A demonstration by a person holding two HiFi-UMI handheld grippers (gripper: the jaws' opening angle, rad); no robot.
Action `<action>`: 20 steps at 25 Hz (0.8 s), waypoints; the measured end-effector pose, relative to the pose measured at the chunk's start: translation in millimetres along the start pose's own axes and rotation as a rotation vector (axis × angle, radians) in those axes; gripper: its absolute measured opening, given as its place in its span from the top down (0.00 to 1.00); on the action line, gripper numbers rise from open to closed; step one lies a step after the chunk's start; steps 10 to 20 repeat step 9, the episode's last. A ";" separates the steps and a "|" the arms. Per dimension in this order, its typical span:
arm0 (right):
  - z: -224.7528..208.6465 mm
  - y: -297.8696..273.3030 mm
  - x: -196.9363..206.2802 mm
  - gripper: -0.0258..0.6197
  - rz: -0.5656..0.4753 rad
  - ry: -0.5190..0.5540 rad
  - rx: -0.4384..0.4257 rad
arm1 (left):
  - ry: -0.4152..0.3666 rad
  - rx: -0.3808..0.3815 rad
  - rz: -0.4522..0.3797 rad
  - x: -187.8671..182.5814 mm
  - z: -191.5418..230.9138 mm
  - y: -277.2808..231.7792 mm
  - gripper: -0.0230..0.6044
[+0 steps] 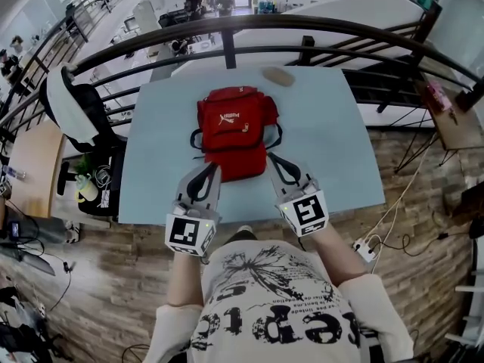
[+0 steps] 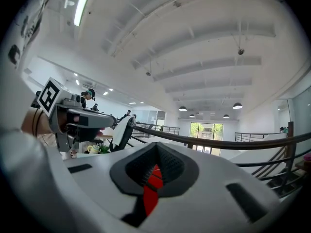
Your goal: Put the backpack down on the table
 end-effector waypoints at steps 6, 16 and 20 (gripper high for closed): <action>1.6 -4.9 1.1 0.97 0.015 -0.030 -0.030 | 0.014 0.002 0.004 9.8 6.7 -5.8 0.92; 0.7 -9.5 0.2 0.97 0.015 -0.034 -0.062 | 0.033 -0.021 0.006 6.1 13.9 -7.4 0.92; 0.7 -9.5 0.2 0.97 0.015 -0.034 -0.062 | 0.033 -0.021 0.006 6.1 13.9 -7.4 0.92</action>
Point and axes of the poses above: the fingertips, and each gripper's own axes: y backward along the fingers, z to its left, x out of its underside, the point moved 10 cm from there along y, backward along the fingers, and after that the axes turned 10 degrees about -y, right-handed, at the moved point
